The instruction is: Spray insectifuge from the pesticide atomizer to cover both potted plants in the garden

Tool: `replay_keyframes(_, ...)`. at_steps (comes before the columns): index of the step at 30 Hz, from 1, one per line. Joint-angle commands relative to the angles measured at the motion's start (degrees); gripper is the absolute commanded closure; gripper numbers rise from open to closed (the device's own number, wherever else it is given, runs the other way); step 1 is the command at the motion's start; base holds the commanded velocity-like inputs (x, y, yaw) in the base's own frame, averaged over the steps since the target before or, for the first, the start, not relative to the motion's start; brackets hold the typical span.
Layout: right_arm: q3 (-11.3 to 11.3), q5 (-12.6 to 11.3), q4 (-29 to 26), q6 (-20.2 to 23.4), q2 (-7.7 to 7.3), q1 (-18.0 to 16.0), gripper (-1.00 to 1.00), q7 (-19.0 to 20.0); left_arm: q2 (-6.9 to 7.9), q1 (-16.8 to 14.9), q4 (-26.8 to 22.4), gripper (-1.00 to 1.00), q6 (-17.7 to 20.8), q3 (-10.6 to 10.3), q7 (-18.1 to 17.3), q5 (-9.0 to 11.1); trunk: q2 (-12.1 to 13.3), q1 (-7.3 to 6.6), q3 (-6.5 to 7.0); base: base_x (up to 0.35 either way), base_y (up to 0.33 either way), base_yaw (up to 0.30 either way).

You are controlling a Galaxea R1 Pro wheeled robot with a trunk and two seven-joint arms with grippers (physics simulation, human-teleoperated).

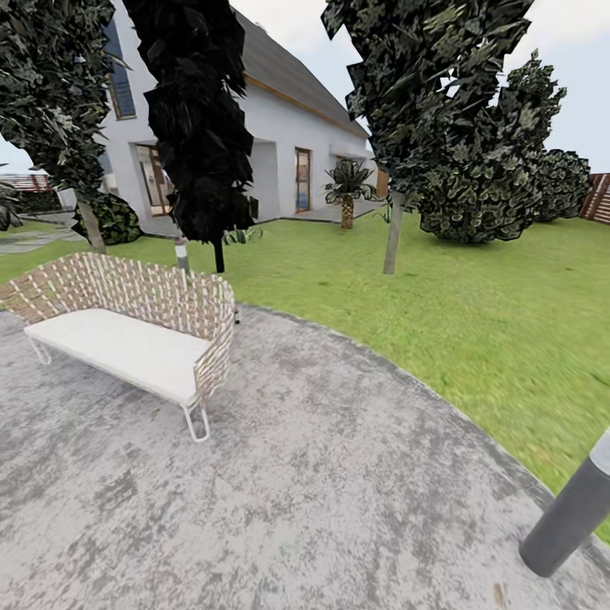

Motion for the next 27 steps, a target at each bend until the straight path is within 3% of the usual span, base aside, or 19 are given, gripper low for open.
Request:
replay_keyframes(1, 0.01, 0.03, 0.06, -0.18, 0.0, -0.03, -1.0, -0.02, 0.0, -0.03, 0.04, -1.0, -0.2, 0.07, 0.06, -0.06, -0.02, 0.02, -0.05, 0.306, -0.189, 0.0)
replay_keyframes(27, 0.06, -0.05, 0.07, -0.1, 0.0, -0.03, -1.0, 0.07, 0.02, -0.07, 0.09, -1.0, -0.2, 0.1, 0.06, -0.04, -0.02, 0.02, -0.05, 0.31, -0.16, 0.0)
